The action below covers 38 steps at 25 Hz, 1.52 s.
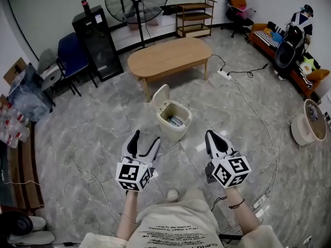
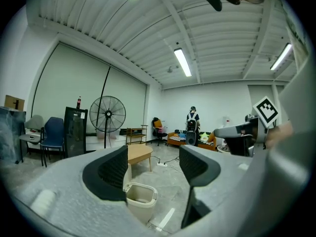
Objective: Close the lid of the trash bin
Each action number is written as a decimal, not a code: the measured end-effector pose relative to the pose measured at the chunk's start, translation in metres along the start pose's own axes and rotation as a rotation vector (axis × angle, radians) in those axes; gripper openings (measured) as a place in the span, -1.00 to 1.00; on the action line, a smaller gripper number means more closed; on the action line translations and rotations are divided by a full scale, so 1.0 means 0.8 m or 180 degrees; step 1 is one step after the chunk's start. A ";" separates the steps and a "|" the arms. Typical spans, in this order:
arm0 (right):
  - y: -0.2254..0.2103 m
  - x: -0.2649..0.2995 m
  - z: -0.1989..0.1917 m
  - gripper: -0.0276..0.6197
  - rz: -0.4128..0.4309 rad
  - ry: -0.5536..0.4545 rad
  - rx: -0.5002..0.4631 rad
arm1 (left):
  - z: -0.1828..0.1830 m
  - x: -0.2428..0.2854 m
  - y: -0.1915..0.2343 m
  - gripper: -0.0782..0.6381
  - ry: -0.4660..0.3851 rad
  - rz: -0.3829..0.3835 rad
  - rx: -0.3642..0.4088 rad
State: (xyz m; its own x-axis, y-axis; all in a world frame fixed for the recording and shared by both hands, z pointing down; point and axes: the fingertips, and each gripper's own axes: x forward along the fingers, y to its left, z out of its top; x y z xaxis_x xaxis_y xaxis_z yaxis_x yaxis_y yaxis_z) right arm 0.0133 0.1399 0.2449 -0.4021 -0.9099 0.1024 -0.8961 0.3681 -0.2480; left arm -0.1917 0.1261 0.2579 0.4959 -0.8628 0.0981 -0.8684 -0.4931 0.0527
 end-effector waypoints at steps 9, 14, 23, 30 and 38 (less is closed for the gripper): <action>-0.042 0.051 -0.003 -0.90 -0.0062 0.0076 0.0038 | -0.016 0.062 0.024 0.10 0.0144 0.0020 -0.0009; -0.075 0.112 -0.001 -0.90 -0.0001 0.0133 0.0070 | -0.017 0.116 0.051 0.10 0.0176 0.0088 -0.0008; -0.129 0.245 0.013 -0.90 0.0241 0.0407 -0.0038 | -0.025 0.241 0.099 0.10 0.0378 0.0205 -0.0051; -0.163 0.328 0.001 -0.90 0.0424 0.0692 -0.0087 | -0.043 0.326 0.126 0.10 0.0608 0.0265 -0.0125; -0.195 0.396 -0.021 -0.90 0.0631 0.0944 -0.0096 | -0.072 0.396 0.159 0.10 0.0903 0.0433 -0.0136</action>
State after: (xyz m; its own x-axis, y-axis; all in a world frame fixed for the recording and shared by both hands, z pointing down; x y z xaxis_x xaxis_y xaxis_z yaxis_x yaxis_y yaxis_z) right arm 0.0228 -0.2028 0.3320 -0.6019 -0.7266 0.3313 -0.7985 0.5415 -0.2631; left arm -0.1454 -0.2037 0.3531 0.3598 -0.8520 0.3802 -0.9290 -0.3650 0.0613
